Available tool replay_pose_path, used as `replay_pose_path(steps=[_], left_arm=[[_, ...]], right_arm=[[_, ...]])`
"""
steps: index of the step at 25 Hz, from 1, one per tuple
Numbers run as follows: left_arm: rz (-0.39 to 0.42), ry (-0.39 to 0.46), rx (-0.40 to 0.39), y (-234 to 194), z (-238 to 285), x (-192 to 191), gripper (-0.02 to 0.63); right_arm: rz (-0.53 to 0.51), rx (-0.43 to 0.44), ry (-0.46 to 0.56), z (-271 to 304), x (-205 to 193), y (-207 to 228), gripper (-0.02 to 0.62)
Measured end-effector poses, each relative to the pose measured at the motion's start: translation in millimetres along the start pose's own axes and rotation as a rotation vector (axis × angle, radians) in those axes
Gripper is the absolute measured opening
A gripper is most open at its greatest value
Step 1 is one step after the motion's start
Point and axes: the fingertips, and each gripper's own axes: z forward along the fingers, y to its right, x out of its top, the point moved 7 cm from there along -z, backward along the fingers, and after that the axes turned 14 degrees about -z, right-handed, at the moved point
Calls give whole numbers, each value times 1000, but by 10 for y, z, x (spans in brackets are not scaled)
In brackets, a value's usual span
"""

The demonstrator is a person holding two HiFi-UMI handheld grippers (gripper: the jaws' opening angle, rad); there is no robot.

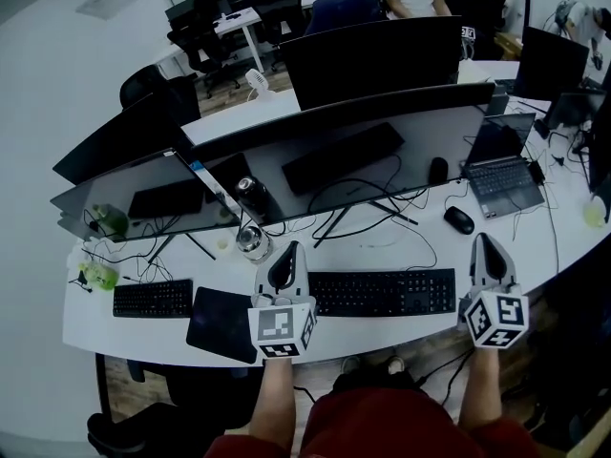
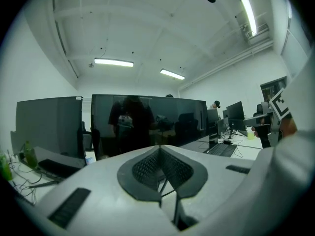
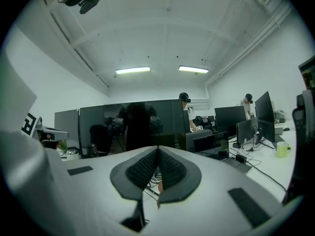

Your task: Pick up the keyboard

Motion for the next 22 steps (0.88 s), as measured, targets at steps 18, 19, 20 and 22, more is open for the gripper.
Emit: replay_pose_path(steps=[18, 19, 20, 22], left_arm=[[-134, -371, 44, -364, 59, -1276, 137], [-142, -396, 40, -380, 67, -1341, 146], [-151, -421, 37, -395, 72, -1407, 158], [-169, -474, 30, -420, 80, -1543, 177]], right_arm=[[53, 118, -367, 75, -1328, -192, 107], [58, 127, -391, 76, -1402, -204, 117], [64, 137, -415, 74, -1475, -215, 132], [78, 157, -460, 69, -1613, -234, 176]])
